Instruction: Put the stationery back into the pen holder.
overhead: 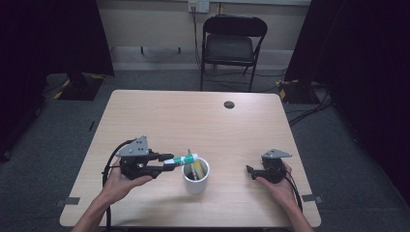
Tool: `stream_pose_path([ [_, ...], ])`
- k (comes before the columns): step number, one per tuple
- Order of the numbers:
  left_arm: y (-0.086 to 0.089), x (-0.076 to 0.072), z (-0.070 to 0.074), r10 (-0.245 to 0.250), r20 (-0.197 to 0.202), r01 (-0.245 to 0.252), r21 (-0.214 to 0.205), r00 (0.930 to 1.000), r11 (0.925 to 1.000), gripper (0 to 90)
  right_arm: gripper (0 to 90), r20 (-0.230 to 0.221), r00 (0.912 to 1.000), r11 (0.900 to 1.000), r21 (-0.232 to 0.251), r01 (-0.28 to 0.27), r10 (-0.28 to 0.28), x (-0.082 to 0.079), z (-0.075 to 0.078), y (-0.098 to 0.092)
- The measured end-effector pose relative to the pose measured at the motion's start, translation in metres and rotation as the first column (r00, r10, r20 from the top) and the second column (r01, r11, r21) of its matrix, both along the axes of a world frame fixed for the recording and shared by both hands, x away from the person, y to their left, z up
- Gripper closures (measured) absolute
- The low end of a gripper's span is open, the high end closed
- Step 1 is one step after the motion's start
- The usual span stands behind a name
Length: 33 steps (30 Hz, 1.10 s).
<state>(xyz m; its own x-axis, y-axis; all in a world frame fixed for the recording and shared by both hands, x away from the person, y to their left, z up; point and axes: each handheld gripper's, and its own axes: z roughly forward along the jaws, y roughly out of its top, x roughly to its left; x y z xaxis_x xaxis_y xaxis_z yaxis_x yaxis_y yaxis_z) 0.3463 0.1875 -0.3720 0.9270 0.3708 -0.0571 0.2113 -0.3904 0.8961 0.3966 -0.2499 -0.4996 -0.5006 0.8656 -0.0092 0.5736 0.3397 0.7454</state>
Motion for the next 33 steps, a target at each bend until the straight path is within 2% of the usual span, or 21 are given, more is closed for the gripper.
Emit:
stream_pose_path([
  [5, -0.010, 0.000, -0.003, -0.012, -0.013, 0.012, 0.040, 0.9998, 0.9991, 65.2, 21.7, 0.000, 1.0000, 1.0000, 0.000, -0.007, 0.007, 0.001, 0.000, 0.000],
  [16, -0.021, 0.005, -0.016, -0.017, -0.049, 0.022, 0.092, 0.9987, 0.9956, 65.1, 21.7, 0.001, 1.0000, 1.0000, 0.000, -0.005, 0.005, 0.000, 0.000, 0.000],
  [19, -0.021, 0.006, -0.018, -0.011, -0.061, 0.017, 0.092, 0.9981, 0.9956, 65.1, 21.7, 0.001, 1.0000, 1.0000, 0.000, -0.005, 0.005, 0.000, 0.000, 0.000],
  [26, -0.023, 0.009, -0.019, -0.007, -0.057, 0.012, 0.080, 0.9983, 0.9967, 65.0, 21.7, 0.001, 1.0000, 1.0000, 0.000, -0.005, 0.005, 0.000, 0.000, 0.000],
  [33, -0.028, 0.012, -0.018, -0.010, -0.072, 0.014, 0.051, 0.9974, 0.9986, 64.7, 21.7, -0.002, 1.0000, 1.0000, 0.001, -0.003, 0.003, 0.000, 0.000, 0.001],
])
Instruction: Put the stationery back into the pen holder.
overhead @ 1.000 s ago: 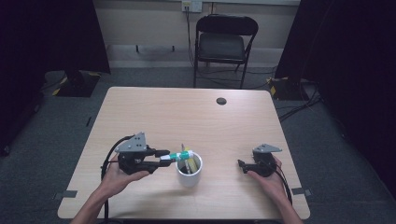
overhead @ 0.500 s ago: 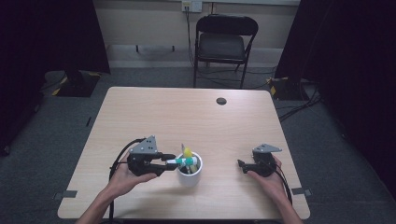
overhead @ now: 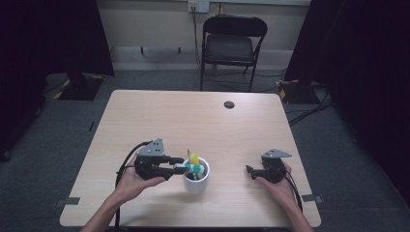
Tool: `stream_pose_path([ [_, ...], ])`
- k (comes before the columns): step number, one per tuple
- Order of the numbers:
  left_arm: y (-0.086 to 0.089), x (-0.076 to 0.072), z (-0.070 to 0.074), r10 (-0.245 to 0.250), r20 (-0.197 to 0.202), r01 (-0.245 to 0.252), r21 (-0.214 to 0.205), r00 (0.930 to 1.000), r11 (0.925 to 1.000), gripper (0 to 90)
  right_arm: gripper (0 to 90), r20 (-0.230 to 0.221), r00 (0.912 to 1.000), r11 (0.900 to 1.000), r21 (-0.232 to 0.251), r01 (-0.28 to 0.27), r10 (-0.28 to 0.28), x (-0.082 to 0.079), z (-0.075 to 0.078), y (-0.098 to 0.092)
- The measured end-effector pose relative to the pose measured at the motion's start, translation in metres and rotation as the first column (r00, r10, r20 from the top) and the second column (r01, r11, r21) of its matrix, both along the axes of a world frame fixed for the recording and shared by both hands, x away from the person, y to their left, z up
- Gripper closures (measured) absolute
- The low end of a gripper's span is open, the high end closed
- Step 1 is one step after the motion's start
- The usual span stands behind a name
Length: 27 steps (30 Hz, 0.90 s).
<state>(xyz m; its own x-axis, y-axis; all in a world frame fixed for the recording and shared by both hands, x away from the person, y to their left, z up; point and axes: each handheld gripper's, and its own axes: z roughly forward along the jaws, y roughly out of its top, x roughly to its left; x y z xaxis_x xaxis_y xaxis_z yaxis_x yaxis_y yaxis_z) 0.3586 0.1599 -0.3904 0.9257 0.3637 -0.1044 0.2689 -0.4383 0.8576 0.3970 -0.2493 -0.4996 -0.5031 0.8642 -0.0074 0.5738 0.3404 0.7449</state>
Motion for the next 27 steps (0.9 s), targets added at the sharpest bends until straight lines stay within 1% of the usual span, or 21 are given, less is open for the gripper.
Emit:
stream_pose_path([
  [3, -0.004, 0.003, 0.001, -0.001, -0.006, 0.001, -0.008, 1.0000, 1.0000, 64.8, 21.7, 0.000, 1.0000, 1.0000, 0.000, -0.001, 0.001, 0.000, 0.000, 0.000],
  [5, -0.005, 0.004, 0.002, 0.001, -0.007, -0.001, -0.021, 1.0000, 0.9998, 64.8, 21.7, 0.000, 1.0000, 1.0000, 0.000, -0.001, 0.001, 0.000, 0.000, 0.000],
  [10, -0.008, 0.006, 0.004, -0.010, -0.017, 0.009, -0.047, 0.9998, 0.9989, 65.0, 21.7, -0.001, 1.0000, 1.0000, 0.000, -0.001, 0.001, 0.000, 0.000, 0.000],
  [11, -0.007, 0.007, 0.005, -0.012, -0.015, 0.011, -0.057, 0.9998, 0.9983, 65.0, 21.7, 0.000, 1.0000, 1.0000, 0.000, -0.001, 0.001, 0.000, 0.000, 0.000],
  [12, -0.007, 0.006, 0.006, -0.004, -0.018, 0.003, -0.058, 0.9998, 0.9983, 65.1, 21.7, -0.001, 1.0000, 1.0000, 0.000, -0.002, 0.002, 0.000, 0.000, 0.000],
  [13, -0.007, 0.007, 0.006, -0.006, -0.013, 0.006, -0.055, 0.9999, 0.9985, 65.1, 21.7, 0.000, 1.0000, 1.0000, 0.000, -0.002, 0.002, 0.000, 0.000, 0.000],
  [14, -0.006, 0.006, 0.007, -0.005, -0.018, 0.004, -0.053, 0.9998, 0.9986, 65.1, 21.7, -0.002, 1.0000, 1.0000, 0.000, -0.001, 0.001, 0.000, 0.000, 0.000],
  [15, -0.006, 0.007, 0.007, 0.000, -0.009, 0.000, -0.051, 1.0000, 0.9987, 65.1, 21.7, -0.002, 1.0000, 1.0000, 0.000, 0.000, 0.000, 0.000, 0.000, 0.000],
  [16, -0.006, 0.007, 0.007, 0.005, -0.013, -0.006, -0.056, 0.9999, 0.9984, 65.2, 21.7, -0.002, 1.0000, 1.0000, 0.000, -0.001, 0.001, 0.000, 0.000, 0.000],
  [17, -0.006, 0.008, 0.007, 0.002, -0.011, -0.003, -0.048, 0.9999, 0.9988, 65.2, 21.7, -0.002, 1.0000, 1.0000, 0.000, 0.000, 0.000, 0.000, 0.000, 0.000],
  [20, -0.011, 0.010, 0.008, -0.001, -0.006, 0.001, -0.049, 1.0000, 0.9988, 65.1, 21.6, -0.003, 1.0000, 1.0000, 0.001, 0.000, 0.000, 0.000, 0.000, 0.000],
  [21, -0.013, 0.010, 0.007, -0.003, -0.012, 0.002, -0.050, 0.9999, 0.9988, 65.2, 21.7, -0.003, 1.0000, 1.0000, 0.000, -0.001, 0.001, 0.000, 0.000, 0.000],
  [24, -0.020, 0.012, 0.003, 0.003, -0.007, -0.003, -0.021, 1.0000, 0.9998, 65.1, 21.6, -0.003, 1.0000, 1.0000, 0.000, -0.001, 0.001, 0.000, 0.000, 0.000],
  [27, -0.026, 0.013, -0.001, -0.002, -0.018, 0.001, -0.011, 0.9998, 0.9999, 65.1, 21.6, -0.002, 1.0000, 1.0000, 0.000, -0.002, 0.002, 0.000, 0.000, 0.000],
])
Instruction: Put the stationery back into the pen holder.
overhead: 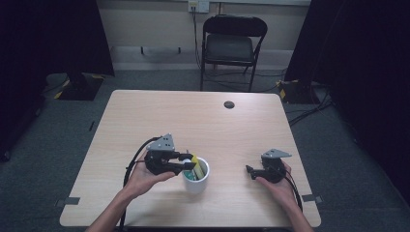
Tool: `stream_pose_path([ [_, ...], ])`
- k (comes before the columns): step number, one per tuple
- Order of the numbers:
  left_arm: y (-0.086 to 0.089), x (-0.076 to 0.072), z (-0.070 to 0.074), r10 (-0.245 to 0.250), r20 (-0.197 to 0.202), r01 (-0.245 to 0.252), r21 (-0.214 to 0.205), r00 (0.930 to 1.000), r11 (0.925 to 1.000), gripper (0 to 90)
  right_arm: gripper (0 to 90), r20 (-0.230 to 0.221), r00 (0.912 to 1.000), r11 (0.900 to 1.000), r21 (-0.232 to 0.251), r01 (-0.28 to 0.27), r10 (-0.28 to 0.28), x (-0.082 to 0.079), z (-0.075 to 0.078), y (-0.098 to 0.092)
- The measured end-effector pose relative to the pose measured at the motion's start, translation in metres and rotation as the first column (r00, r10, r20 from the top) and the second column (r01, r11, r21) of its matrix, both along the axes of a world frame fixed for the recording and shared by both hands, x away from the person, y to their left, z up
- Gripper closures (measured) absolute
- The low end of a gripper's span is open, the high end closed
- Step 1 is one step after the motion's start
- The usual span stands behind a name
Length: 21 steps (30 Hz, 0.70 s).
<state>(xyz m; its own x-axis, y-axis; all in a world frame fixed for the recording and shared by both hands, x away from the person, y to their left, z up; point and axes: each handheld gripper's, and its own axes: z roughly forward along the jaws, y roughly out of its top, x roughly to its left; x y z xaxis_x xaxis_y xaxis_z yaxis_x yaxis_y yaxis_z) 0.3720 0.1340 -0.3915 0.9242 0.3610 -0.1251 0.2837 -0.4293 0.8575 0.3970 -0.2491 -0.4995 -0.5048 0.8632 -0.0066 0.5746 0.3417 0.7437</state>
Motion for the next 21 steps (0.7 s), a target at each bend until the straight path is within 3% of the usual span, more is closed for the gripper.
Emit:
stream_pose_path([
  [8, 0.002, 0.004, -0.014, 0.008, -0.040, -0.007, 0.022, 0.9992, 0.9997, 64.7, 21.7, 0.000, 1.0000, 1.0000, 0.001, -0.001, 0.001, 0.000, 0.000, 0.000],
  [15, 0.004, 0.004, -0.008, 0.013, -0.037, -0.015, -0.035, 0.9992, 0.9993, 60.4, 21.6, 0.000, 1.0000, 1.0000, 0.000, -0.005, 0.005, 0.000, 0.000, 0.001],
  [21, 0.006, 0.002, -0.006, 0.003, -0.026, -0.004, -0.039, 0.9997, 0.9992, 65.0, 21.6, 0.000, 1.0000, 1.0000, 0.001, -0.006, 0.006, 0.000, 0.000, 0.001],
])
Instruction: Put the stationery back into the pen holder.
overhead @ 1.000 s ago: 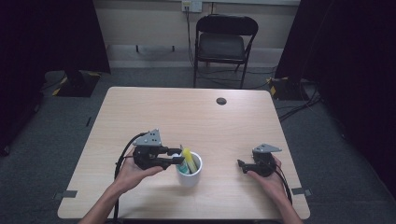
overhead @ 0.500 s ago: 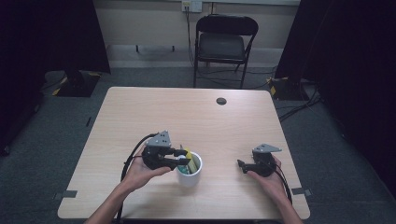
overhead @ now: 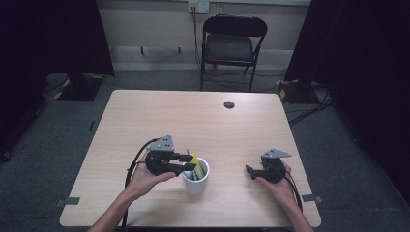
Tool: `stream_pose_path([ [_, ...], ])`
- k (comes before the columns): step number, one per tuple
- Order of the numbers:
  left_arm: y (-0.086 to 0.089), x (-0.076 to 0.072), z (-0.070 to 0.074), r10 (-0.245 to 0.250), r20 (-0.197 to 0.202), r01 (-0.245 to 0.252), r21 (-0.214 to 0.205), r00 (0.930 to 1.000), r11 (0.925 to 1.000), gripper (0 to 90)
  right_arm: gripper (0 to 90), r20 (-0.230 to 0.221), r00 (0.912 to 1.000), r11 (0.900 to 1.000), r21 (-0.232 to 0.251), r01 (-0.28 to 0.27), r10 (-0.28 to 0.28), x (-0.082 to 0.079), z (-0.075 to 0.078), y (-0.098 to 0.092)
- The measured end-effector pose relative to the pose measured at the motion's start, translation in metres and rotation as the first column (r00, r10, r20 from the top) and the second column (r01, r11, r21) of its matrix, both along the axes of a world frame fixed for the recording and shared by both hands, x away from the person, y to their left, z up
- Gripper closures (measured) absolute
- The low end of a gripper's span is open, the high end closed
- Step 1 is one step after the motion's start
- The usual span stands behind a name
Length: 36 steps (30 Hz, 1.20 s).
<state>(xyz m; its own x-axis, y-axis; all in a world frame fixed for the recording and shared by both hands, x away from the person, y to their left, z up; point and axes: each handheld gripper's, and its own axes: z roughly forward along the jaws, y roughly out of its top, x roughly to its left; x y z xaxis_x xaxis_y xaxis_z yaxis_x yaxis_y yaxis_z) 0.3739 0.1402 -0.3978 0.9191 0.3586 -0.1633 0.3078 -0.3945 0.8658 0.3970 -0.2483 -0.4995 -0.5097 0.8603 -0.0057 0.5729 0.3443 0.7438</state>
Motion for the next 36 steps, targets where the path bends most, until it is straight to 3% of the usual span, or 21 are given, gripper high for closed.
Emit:
stream_pose_path([
  [3, 0.006, 0.000, 0.003, -0.001, 0.008, 0.001, -0.015, 1.0000, 0.9999, 64.3, 21.6, 0.001, 1.0000, 1.0000, -0.001, 0.001, -0.001, 0.000, 0.000, 0.000],
  [10, 0.026, 0.000, 0.012, 0.052, -0.001, -0.052, -0.059, 0.9986, 0.9969, 56.9, 21.6, 0.001, 1.0000, 1.0000, -0.001, 0.001, -0.001, 0.000, 0.000, 0.000],
  [15, 0.037, -0.002, 0.016, 0.079, 0.012, -0.078, -0.040, 0.9968, 0.9961, 54.3, 21.6, 0.004, 1.0000, 1.0000, -0.002, -0.004, 0.004, 0.001, 0.000, 0.000],
  [16, 0.039, -0.002, 0.016, 0.090, 0.011, -0.089, -0.025, 0.9959, 0.9957, 52.0, 21.6, 0.004, 1.0000, 1.0000, -0.003, -0.003, 0.003, 0.001, 0.000, 0.000],
  [20, 0.051, -0.004, 0.014, 0.115, -0.004, -0.115, -0.036, 0.9934, 0.9928, 43.0, 21.6, 0.004, 1.0000, 1.0000, -0.002, -0.004, 0.004, 0.001, 0.000, 0.000],
  [23, 0.062, -0.006, 0.012, 0.149, 0.004, -0.149, 0.000, 0.9888, 0.9888, 37.2, 21.6, 0.004, 1.0000, 1.0000, -0.002, -0.004, 0.004, 0.001, 0.000, 0.000],
  [28, 0.083, -0.009, 0.011, 0.212, 0.008, -0.213, 0.012, 0.9771, 0.9771, 32.6, 21.6, 0.004, 1.0000, 1.0000, -0.002, -0.004, 0.004, 0.001, 0.000, 0.000],
  [32, 0.103, -0.010, 0.009, 0.277, 0.027, -0.277, 0.022, 0.9605, 0.9605, 27.7, 21.6, 0.004, 1.0000, 1.0000, -0.002, -0.004, 0.004, 0.001, 0.000, 0.000],
  [36, 0.116, -0.009, 0.000, 0.329, 0.019, -0.329, 0.046, 0.9442, 0.9431, 21.9, 21.6, 0.004, 1.0000, 1.0000, -0.003, -0.004, 0.004, 0.001, 0.000, 0.000],
])
